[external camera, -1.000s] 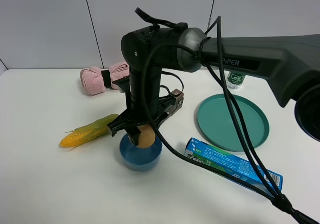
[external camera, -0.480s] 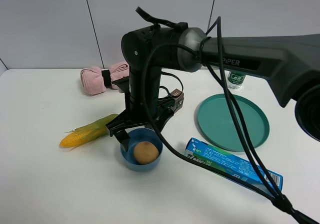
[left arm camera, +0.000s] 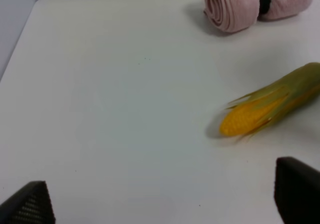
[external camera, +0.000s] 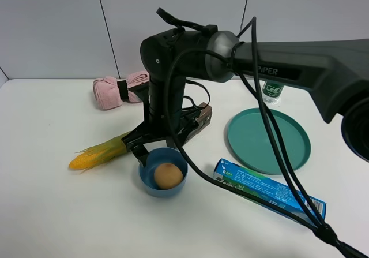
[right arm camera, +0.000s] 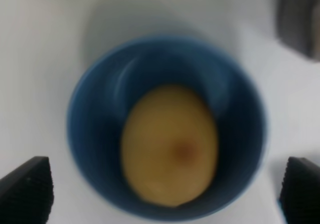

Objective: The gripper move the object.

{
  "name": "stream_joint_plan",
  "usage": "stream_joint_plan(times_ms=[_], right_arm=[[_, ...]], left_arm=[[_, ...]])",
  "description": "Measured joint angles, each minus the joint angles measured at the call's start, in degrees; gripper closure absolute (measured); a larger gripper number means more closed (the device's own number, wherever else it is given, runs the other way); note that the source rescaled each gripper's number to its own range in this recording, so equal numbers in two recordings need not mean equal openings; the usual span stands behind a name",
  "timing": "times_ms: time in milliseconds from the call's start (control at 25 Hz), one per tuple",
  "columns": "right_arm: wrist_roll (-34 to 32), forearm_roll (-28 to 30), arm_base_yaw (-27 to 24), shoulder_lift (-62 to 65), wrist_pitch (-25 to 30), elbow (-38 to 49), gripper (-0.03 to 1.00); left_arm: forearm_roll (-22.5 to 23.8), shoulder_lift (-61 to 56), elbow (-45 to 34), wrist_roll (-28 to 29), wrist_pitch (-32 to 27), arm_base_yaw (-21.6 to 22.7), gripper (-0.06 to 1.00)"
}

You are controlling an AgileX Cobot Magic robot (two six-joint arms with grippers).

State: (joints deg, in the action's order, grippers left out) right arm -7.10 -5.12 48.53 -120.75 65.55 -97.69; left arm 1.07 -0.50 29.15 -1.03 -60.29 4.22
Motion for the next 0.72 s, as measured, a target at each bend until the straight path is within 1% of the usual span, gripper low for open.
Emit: stream_joint_plan(times_ms=[160,320,400,520,720], right_arm=[[-0.67,3.60,-2.60,0.88,0.25,-1.70,0.15],[-0.73,9.43,-5.69,2.32,2.98,-6.99,0.15],[-0.45,11.29,-7.36,3.11,3.45,-10.24,0.15],[0.18,11.95,-10.27,4.70,3.46,-13.63,0.15],[2.44,11.84,-13.65,8.70,3.77,-14.33,0.15]], left_arm=[[0.00,0.00,0.00,0.00,0.00,0.00,-0.06],[0.00,0.00,0.00,0.00,0.00,0.00,-0.06],[0.00,0.00,0.00,0.00,0.00,0.00,-0.06],[0.00,0.00,0.00,0.00,0.00,0.00,-0.06],[0.00,0.00,0.00,0.00,0.00,0.00,-0.06]])
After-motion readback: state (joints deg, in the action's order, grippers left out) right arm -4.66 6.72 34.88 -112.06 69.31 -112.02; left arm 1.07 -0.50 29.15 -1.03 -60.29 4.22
